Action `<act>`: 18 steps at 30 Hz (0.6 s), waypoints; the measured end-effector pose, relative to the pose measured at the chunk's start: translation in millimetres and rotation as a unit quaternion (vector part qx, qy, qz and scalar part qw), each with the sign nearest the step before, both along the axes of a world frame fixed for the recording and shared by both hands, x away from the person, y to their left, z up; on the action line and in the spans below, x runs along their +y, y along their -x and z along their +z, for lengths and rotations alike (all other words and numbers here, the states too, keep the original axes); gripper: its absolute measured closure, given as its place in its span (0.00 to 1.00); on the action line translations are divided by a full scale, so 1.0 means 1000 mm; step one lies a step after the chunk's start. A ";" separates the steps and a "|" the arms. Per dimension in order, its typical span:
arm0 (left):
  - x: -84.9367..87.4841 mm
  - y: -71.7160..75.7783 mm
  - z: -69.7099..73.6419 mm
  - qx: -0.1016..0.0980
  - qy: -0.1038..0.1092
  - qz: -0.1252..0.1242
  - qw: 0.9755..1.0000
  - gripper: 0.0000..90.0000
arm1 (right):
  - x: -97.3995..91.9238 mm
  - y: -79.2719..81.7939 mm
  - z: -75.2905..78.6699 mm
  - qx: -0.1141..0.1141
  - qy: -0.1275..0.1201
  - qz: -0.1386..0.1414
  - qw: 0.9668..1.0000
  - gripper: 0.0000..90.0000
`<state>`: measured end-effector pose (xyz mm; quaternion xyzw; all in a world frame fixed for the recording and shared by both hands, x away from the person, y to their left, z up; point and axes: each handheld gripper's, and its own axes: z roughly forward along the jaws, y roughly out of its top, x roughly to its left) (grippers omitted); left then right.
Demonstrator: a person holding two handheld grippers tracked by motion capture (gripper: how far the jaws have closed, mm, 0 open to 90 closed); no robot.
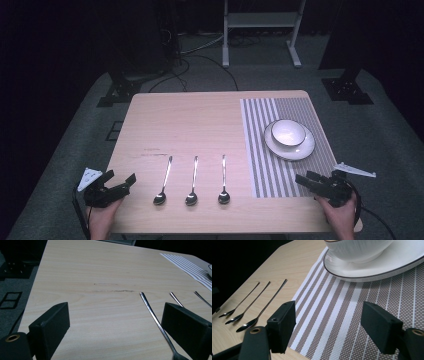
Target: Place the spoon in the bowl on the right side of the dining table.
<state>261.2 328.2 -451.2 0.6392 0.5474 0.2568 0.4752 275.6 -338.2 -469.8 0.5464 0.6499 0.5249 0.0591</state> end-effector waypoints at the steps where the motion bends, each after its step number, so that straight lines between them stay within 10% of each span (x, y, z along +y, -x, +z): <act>1: -0.001 0.000 0.000 0.000 -0.002 0.000 1.000 0.08 | 0.000 0.000 0.000 -0.001 0.001 -0.001 1.000 0.30; 14: -0.029 -0.005 0.014 -0.008 -0.028 -0.045 0.999 0.08 | 0.001 -0.001 0.001 0.001 0.007 -0.001 1.000 0.30; 18: -0.049 -0.007 0.024 -0.019 -0.065 -0.069 0.995 0.08 | 0.002 -0.001 0.001 0.000 0.011 0.000 1.000 0.30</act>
